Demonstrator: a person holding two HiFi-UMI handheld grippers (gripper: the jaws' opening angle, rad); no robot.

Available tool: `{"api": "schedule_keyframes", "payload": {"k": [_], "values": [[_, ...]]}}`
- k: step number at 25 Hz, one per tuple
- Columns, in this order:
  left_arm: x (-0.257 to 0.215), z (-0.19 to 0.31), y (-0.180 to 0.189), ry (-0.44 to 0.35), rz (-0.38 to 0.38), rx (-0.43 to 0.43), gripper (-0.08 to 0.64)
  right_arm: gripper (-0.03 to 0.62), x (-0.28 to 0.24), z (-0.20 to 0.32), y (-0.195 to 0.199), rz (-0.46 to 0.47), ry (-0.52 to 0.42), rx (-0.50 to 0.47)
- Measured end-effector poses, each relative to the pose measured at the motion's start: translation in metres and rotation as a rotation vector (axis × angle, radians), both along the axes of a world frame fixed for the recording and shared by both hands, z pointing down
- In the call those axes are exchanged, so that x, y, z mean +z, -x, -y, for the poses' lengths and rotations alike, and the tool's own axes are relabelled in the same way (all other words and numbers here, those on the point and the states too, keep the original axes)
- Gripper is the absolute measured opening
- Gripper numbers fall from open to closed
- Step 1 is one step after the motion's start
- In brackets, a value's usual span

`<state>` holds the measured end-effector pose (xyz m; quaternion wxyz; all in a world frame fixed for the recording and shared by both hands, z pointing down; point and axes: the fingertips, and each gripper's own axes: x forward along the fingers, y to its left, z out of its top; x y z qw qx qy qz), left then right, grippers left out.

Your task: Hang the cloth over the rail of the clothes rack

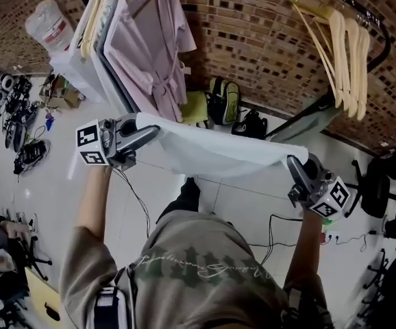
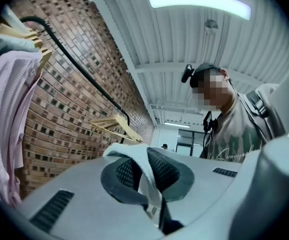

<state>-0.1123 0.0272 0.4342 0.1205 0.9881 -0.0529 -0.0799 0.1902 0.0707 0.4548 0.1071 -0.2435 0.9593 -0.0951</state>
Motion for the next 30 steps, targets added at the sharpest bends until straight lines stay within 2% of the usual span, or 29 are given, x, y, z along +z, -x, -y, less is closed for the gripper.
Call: {"api": "schedule_keyframes", "payload": {"k": [1, 4, 9, 12, 18, 20, 26, 30], "values": [[-0.004, 0.008, 0.002, -0.005, -0.005, 0.010, 0.017, 0.020, -0.003, 0.008, 0.002, 0.000, 0.001, 0.005], [-0.007, 0.034, 0.006, -0.095, 0.062, 0.042, 0.017, 0.020, -0.015, 0.039, 0.004, 0.021, 0.010, 0.026], [-0.012, 0.081, 0.015, -0.139, 0.109, 0.087, 0.017, 0.020, -0.031, 0.088, 0.012, 0.039, 0.001, 0.064], [-0.018, 0.110, 0.019, -0.111, 0.105, 0.103, 0.017, 0.020, -0.038, 0.111, 0.017, 0.026, -0.009, 0.096], [-0.032, 0.161, 0.030, 0.086, 0.041, 0.084, 0.017, 0.020, -0.037, 0.144, 0.030, 0.054, -0.021, 0.141], [-0.034, 0.171, 0.029, 0.084, 0.021, 0.082, 0.017, 0.020, -0.036, 0.152, 0.030, 0.068, -0.005, 0.144], [-0.045, 0.187, 0.027, -0.012, 0.051, 0.063, 0.017, 0.020, -0.048, 0.172, 0.026, 0.047, -0.018, 0.125], [-0.062, 0.199, 0.023, -0.016, 0.037, 0.046, 0.017, 0.020, -0.072, 0.187, 0.021, 0.027, -0.056, 0.122]]}}
